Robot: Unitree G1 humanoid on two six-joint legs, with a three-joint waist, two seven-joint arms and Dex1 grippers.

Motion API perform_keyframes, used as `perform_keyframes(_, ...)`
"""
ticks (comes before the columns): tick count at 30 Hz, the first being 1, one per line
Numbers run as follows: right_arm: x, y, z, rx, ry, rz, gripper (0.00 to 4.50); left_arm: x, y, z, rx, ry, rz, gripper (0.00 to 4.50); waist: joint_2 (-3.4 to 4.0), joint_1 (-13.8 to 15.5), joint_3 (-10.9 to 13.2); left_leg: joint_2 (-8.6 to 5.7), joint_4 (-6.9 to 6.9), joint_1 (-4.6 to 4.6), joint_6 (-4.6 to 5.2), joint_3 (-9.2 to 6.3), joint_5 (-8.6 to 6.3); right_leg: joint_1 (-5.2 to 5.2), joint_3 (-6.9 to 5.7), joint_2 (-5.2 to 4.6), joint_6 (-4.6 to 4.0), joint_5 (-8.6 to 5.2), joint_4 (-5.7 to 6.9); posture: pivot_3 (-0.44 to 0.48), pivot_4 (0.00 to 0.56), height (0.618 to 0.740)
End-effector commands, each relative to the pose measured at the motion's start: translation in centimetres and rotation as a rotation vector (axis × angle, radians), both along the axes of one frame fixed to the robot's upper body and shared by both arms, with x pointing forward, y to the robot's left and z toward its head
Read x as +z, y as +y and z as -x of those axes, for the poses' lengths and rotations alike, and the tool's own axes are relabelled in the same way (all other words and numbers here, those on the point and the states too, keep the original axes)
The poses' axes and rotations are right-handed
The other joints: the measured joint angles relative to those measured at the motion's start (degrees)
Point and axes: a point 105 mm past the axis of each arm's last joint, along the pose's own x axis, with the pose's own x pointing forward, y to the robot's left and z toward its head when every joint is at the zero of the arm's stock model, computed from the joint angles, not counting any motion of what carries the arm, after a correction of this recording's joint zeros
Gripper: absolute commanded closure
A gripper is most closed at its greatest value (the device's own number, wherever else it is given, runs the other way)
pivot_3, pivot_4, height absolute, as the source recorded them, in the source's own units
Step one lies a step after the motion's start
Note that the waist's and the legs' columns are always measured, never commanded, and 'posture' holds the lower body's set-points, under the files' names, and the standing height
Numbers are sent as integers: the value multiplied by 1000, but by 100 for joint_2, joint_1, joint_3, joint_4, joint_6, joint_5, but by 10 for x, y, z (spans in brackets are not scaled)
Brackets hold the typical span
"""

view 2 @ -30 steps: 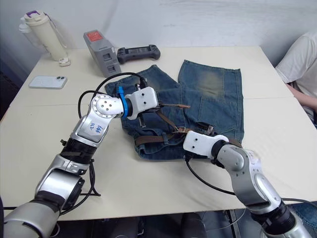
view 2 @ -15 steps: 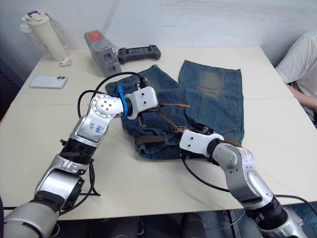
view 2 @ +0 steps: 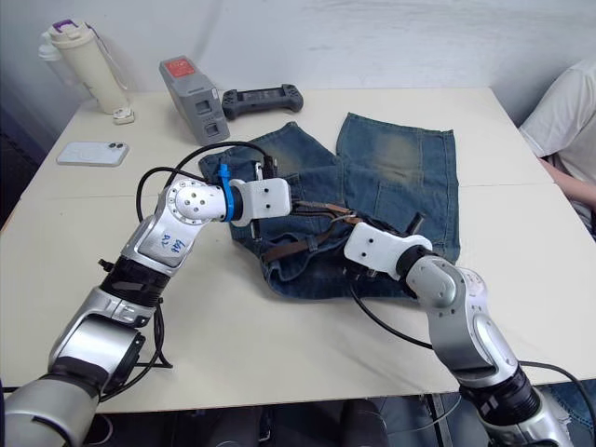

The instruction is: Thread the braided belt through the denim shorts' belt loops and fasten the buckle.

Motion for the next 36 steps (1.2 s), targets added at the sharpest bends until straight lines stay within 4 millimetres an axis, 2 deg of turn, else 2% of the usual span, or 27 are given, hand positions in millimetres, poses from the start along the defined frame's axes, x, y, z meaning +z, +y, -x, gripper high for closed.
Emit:
perform_keyframes(1,23,-6,1,-34,-100,-1,4461,9,-3,1,-26,-42,-23,4500,0,0,0,0,0,0,0,0,0,0,0,0,0,0,0,0,150,740)
perform_keyframes(11,25,-4,-1,-11,-128,117,4461,6,-8,6,-83,-57,-87,4500,0,-3,0,0,0,0,0,1,0,0,0,0,0,0,0,0,150,740)
perform_keyframes(20,18,-5,-5,31,-155,256,4461,28,-3,-1,-108,-116,-126,4500,0,-8,0,0,0,0,0,1,0,0,0,0,0,0,-1,0,150,740)
perform_keyframes(25,9,-6,-6,38,-140,269,4461,36,-2,-3,-119,-138,-139,4500,0,-13,0,0,-1,0,0,2,0,-1,0,0,0,0,0,0,150,740)
perform_keyframes(29,14,0,-10,51,-158,260,4461,35,-5,-2,-130,-138,-143,4500,0,-13,0,0,0,0,0,2,0,-1,0,0,0,0,0,0,150,740)
perform_keyframes(36,20,8,-9,61,-153,210,4461,22,-22,8,-169,-106,-138,4500,0,-12,0,0,1,0,0,2,0,-1,0,0,0,0,0,0,150,740)
